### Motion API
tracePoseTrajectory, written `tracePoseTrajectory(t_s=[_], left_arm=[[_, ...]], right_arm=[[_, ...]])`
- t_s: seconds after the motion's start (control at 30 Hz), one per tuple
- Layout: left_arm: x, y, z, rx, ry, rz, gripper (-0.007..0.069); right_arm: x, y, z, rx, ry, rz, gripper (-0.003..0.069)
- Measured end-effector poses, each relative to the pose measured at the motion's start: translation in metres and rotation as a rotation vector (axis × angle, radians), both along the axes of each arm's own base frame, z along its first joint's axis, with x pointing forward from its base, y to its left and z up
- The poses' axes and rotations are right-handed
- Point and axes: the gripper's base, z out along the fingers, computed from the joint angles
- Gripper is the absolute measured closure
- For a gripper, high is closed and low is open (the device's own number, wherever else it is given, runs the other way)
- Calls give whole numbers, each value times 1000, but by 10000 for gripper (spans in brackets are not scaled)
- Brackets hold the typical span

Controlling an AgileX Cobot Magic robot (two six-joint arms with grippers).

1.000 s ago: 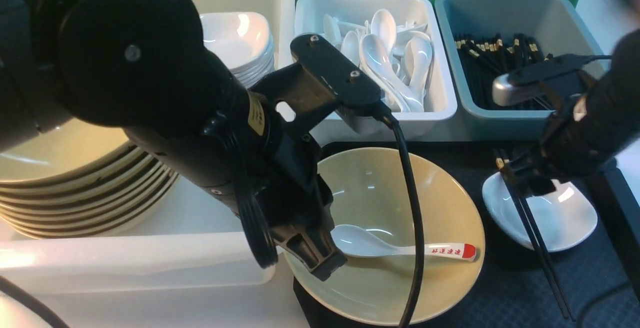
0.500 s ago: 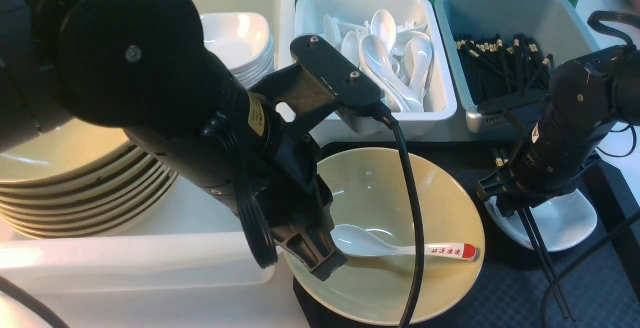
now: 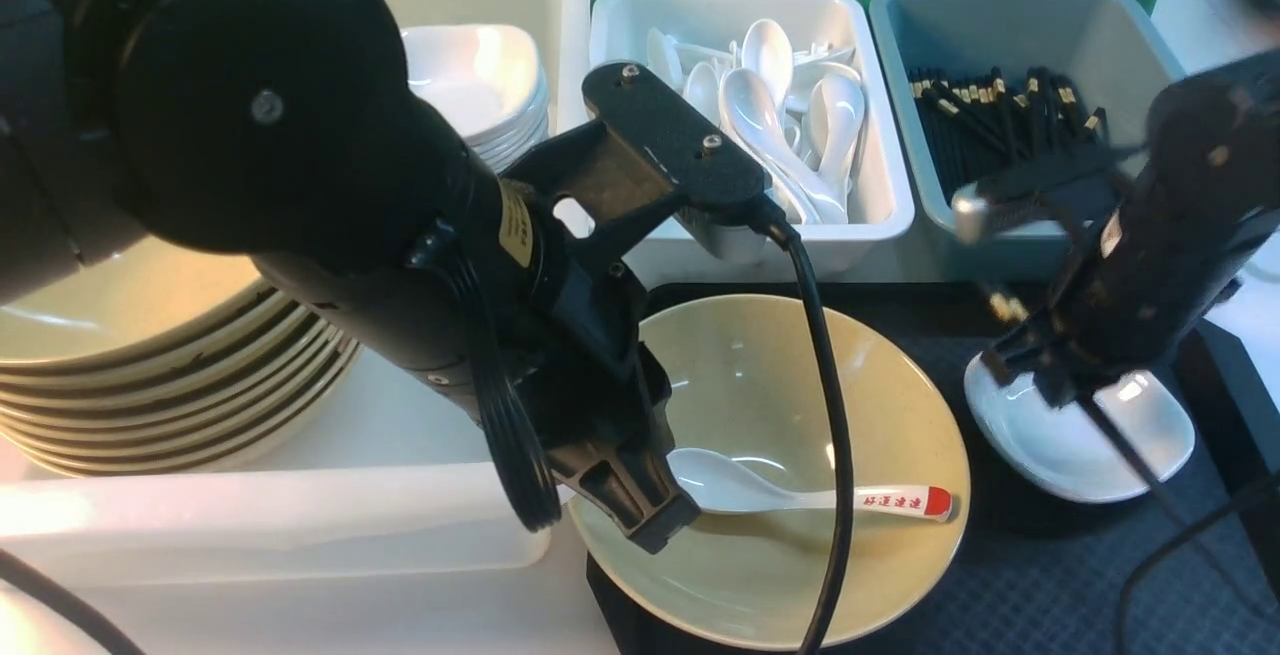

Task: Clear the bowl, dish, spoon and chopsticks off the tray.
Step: Use the right arm to put the chopsticks into the small storage box on the right

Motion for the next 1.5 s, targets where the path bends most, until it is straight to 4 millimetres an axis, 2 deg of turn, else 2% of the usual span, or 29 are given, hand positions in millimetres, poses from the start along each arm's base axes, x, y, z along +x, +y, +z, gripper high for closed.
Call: tracePoseTrajectory(t_s=[0.03,0.07,0.13,0.2,0.3,0.37,0.43,0.53,0.63,0.73,0.83,1.03,1.07,1.1,1.17,1.2,1.33,1.5], left_arm=[[0,0,0,-1,-1,0,636],[0,0,0,-2,-2,0,636],[0,0,0,-3,-3,1,636],[1,-1,-1,-1,-1,1,636],[3,-3,-4,5,6,1,636],[4,-6,-8,7,23,2,636],[6,-9,-12,6,46,3,636],[8,-14,-19,11,75,4,636],[11,-18,-24,11,90,7,636],[14,-20,-24,-14,66,14,636],[17,-23,-22,-49,38,25,636],[19,-25,-20,-85,9,36,636],[20,-25,-20,-89,5,37,636],[22,-26,-18,-104,-18,41,636],[23,-27,-18,-112,-29,43,636],[24,-28,-17,-121,-42,45,636],[25,-28,-16,-134,-57,48,636],[24,-27,-15,-127,-59,46,636]], right_arm=[[2,0,25,9,-59,20,503],[2,0,28,9,-69,22,503],[8,1,52,14,-134,32,503],[25,1,87,24,-251,37,503],[42,-2,113,41,-341,16,503],[62,-6,131,53,-406,-10,503],[82,-10,138,65,-446,-33,503],[114,-16,142,85,-499,-78,503],[149,-23,136,129,-547,-167,503],[185,-32,112,178,-592,-258,503],[205,-38,91,206,-603,-318,503],[218,-43,53,201,-525,-370,492],[218,-43,52,199,-518,-372,487],[217,-43,48,192,-488,-377,446],[216,-43,47,186,-467,-381,410],[213,-43,48,177,-444,-383,353],[201,-44,63,131,-386,-316,220],[171,-38,108,111,-345,-153,168]])
